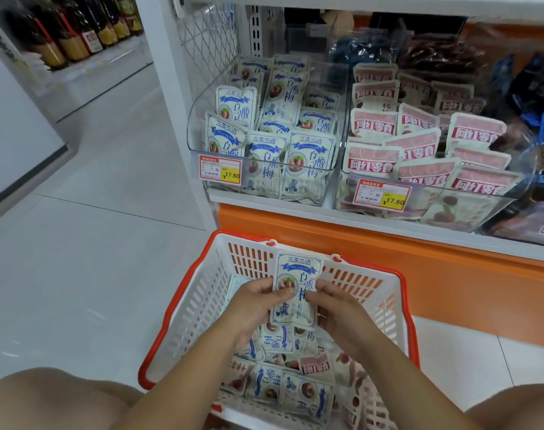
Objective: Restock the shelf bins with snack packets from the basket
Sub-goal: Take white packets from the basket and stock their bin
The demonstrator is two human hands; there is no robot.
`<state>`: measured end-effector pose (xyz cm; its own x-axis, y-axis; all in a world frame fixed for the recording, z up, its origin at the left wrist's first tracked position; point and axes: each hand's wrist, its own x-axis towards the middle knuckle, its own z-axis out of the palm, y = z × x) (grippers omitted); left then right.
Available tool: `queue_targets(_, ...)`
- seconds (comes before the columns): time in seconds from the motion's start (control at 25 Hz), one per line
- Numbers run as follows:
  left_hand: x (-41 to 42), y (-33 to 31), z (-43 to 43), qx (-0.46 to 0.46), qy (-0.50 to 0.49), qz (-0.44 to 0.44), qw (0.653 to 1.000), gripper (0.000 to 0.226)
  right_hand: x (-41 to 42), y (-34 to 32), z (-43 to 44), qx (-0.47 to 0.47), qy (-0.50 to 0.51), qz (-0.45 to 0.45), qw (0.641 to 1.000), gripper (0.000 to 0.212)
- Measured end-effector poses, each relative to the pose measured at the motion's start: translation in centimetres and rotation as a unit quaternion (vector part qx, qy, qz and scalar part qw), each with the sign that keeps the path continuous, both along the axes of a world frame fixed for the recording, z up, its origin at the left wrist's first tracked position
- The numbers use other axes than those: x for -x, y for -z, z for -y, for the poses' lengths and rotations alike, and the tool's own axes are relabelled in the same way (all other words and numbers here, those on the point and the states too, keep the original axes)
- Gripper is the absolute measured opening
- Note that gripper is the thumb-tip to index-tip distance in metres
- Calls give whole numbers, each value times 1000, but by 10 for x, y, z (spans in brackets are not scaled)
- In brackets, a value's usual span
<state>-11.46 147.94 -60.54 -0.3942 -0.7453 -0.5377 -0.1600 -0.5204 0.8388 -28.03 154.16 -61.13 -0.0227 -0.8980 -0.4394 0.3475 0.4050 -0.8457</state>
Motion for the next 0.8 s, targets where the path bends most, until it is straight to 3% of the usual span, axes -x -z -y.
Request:
queue_targets(0.12,-2,-40,13,84,39,35,995,20,-8,-36,10,41,3,-145,989,68)
queue_targets(0.16,-4,-57,21,133,53,52,988,19,-9,-52,17,64,12,-194,979,67)
queue_targets(0.28,-13,-111,55,289,30,74,954,5,-11,-119,47,137,49,-322,936,38)
queue_targets(0.36,-25,-139,82,405,-30,106,908,22,-9,-163,78,201,91,-367,904,38)
queue_targets(0.44,-37,-147,106,519,-64,211,826,36,-3,-197,118,245,143,-394,874,30)
queue_targets(0.52,-48,-145,123,556,-101,285,774,49,9,-216,166,234,162,-416,864,26)
queue_targets(0.68,-59,-138,145,504,-156,294,797,68,20,-221,242,125,133,-459,870,41)
queue_targets(0.8,-62,-133,159,472,-164,253,828,75,15,-201,272,50,70,-472,878,27)
